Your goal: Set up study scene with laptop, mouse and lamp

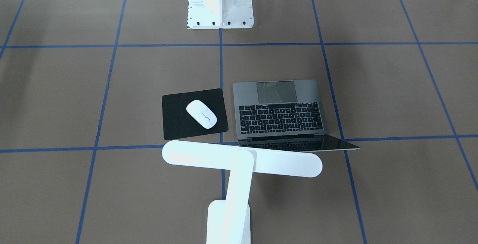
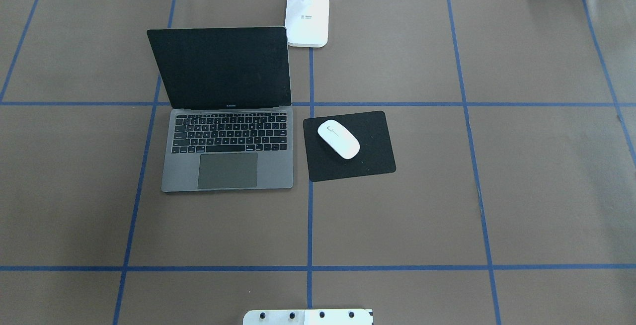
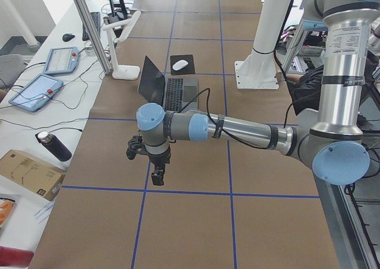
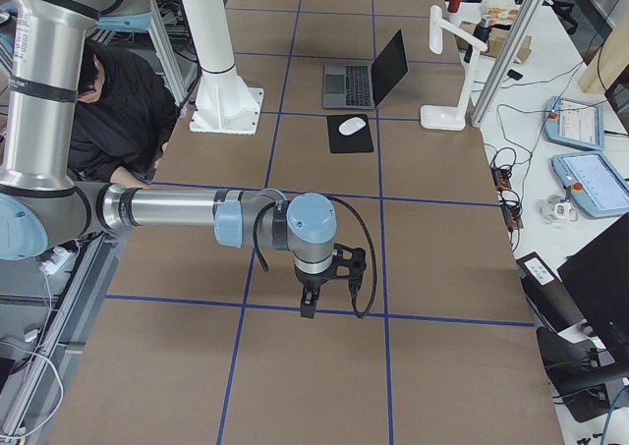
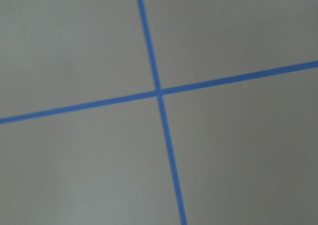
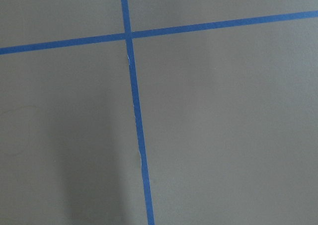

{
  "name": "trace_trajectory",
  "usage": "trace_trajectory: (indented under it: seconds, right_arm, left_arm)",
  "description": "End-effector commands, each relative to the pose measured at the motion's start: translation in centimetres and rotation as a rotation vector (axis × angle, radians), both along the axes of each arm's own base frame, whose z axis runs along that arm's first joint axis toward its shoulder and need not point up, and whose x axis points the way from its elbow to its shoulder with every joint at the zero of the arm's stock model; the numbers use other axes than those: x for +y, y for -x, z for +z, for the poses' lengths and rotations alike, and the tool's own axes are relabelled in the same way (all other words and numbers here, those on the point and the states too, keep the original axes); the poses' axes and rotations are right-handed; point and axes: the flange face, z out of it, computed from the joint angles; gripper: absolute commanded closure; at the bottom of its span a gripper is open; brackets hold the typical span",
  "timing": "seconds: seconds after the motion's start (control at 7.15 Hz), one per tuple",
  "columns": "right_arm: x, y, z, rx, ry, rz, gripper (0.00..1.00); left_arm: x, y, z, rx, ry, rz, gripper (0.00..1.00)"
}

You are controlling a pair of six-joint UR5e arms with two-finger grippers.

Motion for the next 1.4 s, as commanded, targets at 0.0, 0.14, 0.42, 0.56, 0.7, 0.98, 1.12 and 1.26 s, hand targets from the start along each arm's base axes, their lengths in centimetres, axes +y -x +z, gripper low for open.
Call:
trace_trajectory:
  seconds: [0.0,0.14,0.42,0.56,0.7,0.98,1.12,1.26]
  right_arm:
    - [0.0,0.07,0.03,-0.01,0.005,0.002,0.01]
    - [-0.08,0.07,-0.16,-0.01,0.002,0.002,0.01]
    - [-0.21,0.19,-0.46,-0.029,0.018,0.02,0.01]
    - [-0.2,0.19,-0.38,-0.029,0.02,0.022,0.01]
    - [-0.19,0.19,-0.37,-0.029,0.022,0.022,0.01]
    - [-0.18,0.19,-0.29,-0.029,0.023,0.022,0.01]
    - [-0.18,0.19,-0.29,-0.029,0.023,0.022,0.01]
    - [-0.11,0.2,-0.23,-0.029,0.025,0.022,0.01]
  left_arm:
    - [2.08,2.12,2.03,0.03,0.051,-0.054,0.0]
    - [2.35,1.91,2.85,0.059,0.07,-0.055,0.0]
    - [2.3,1.89,3.0,0.061,0.074,-0.056,0.0]
    - [2.3,1.9,2.95,0.059,0.075,-0.057,0.0]
    - [2.29,1.9,2.94,0.059,0.074,-0.057,0.0]
    - [2.23,1.91,2.88,0.059,0.074,-0.057,0.01]
    - [2.14,1.84,2.87,0.059,0.072,-0.055,0.01]
    - [2.16,1.84,2.96,0.059,0.075,-0.055,0.0]
